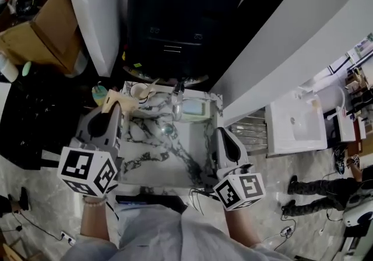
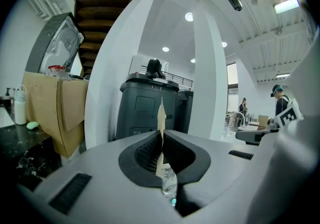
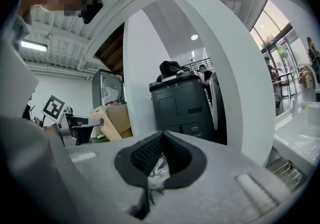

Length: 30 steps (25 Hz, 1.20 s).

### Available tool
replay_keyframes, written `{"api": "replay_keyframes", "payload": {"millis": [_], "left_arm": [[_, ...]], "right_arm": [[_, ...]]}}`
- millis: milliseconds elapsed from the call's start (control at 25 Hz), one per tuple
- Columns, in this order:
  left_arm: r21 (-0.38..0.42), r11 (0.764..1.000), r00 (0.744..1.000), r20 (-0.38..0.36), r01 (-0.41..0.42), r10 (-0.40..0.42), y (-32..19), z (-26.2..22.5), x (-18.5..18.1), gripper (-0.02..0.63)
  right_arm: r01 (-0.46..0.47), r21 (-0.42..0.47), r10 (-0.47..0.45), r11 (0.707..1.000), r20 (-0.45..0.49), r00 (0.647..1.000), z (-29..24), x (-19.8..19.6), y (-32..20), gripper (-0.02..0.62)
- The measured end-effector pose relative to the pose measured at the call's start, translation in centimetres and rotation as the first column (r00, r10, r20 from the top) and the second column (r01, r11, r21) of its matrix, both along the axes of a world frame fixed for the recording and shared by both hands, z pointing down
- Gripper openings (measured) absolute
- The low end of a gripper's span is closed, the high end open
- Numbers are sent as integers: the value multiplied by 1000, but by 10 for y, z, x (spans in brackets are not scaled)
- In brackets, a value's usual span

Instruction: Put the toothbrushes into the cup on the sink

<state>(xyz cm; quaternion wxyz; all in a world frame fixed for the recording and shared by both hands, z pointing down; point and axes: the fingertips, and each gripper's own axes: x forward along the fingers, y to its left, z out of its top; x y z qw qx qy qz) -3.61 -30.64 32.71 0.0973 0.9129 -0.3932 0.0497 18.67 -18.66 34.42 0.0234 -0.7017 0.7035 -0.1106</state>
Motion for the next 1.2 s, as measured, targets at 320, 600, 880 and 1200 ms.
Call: {"api": "replay_keyframes", "payload": {"millis": [320, 600, 880, 1200], "left_arm": [[-15, 1000, 1000, 31, 2, -1, -38, 27, 17, 6], [-40, 999, 998, 70, 3, 0, -65, 57, 32, 6], [-40, 999, 992, 123, 8, -3, -92, 82, 43, 6], [-101, 995, 986, 167, 1, 16, -105, 121, 55, 6]], "right_arm": [[-62, -61, 62, 996, 3, 998, 21, 20, 9, -2], [-112, -106, 112, 988, -7, 994, 37, 38, 17, -2], [-150, -143, 152, 978, 7, 988, 53, 45, 24, -2], [-178, -163, 182, 971, 11, 983, 60, 50, 31, -2]]}}
